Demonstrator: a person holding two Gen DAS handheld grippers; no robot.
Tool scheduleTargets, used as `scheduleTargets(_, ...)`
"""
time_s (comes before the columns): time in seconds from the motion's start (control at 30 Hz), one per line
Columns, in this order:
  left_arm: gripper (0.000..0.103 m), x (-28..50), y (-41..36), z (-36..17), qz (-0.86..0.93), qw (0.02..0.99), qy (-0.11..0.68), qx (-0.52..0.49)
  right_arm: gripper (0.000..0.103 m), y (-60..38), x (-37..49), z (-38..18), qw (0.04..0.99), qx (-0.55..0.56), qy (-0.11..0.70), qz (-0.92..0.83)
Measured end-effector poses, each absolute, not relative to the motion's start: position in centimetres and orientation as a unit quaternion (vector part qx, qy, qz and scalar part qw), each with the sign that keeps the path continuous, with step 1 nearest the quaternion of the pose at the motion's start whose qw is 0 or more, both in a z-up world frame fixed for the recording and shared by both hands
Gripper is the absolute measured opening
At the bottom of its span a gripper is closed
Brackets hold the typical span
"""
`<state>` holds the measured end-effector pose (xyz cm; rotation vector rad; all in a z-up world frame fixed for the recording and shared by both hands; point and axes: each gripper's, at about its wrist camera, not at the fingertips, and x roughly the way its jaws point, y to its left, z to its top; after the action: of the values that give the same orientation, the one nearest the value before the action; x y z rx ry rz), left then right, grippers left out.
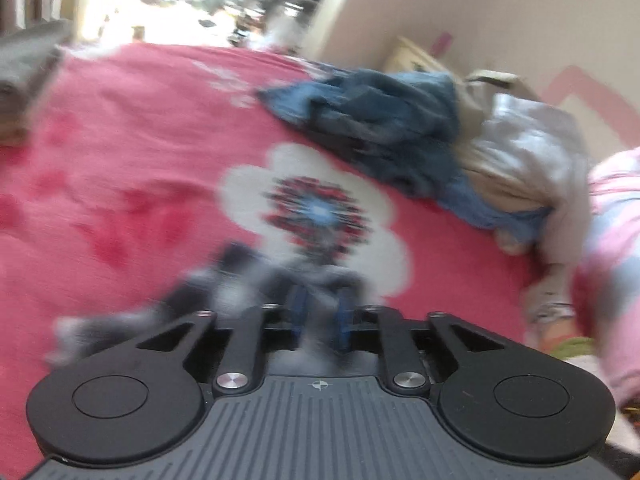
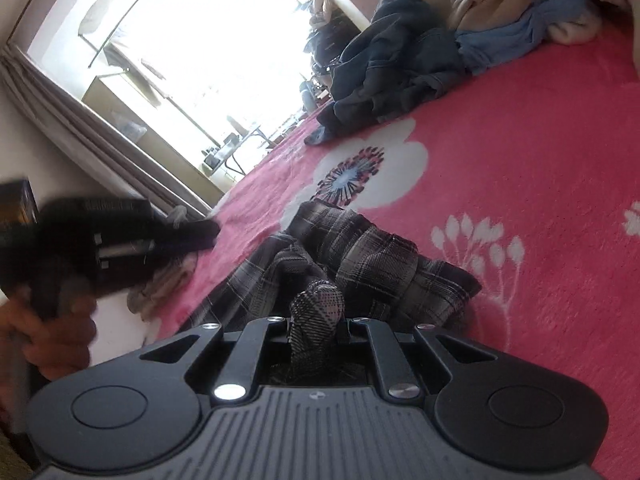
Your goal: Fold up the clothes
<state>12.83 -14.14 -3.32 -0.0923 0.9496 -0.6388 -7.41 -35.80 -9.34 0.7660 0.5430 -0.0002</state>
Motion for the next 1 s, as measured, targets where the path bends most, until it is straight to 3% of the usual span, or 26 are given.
scheduleTargets(0.27,0.039,17.5,-15.5,-6.5,-0.278,0.773,0.564,-0.083,0.011,-34.5,-7.4,-9.0,0.912,0.312,0.267,-0.007)
scheduleTargets(0.5,0.049,16.7,-22.6,-6.2,-0.281,0.743,0.607,0.033,0.011,-33.6,-7.3,-8.2,0.926,0.278,0.254,0.0)
scheduleTargets(0.67,0.049,16.2,-24.8,-6.8,-0.236,0.746,0.614,0.103,0.011,-33.8,-7.4,-8.3,0.925,0.285,0.251,0.002)
scheduleTargets(0.77,0.035,15.9,-24.8,-6.6,-0.223,0.758,0.603,0.109,0.011,-33.7,-7.3,-8.4,0.924,0.288,0.251,0.001)
scheduleTargets(0.8,0.022,15.7,-24.8,-6.5,-0.221,0.763,0.597,0.113,0.011,-33.7,-7.2,-8.4,0.925,0.287,0.25,0.001)
scheduleTargets(0.83,0.015,15.6,-24.7,-6.5,-0.219,0.767,0.592,0.117,0.011,-33.7,-7.1,-8.4,0.925,0.287,0.249,0.002)
scheduleTargets(1.0,0.006,15.2,-23.0,-5.1,-0.221,0.785,0.571,0.091,0.011,-33.2,-7.2,-7.8,0.932,0.279,0.232,0.007)
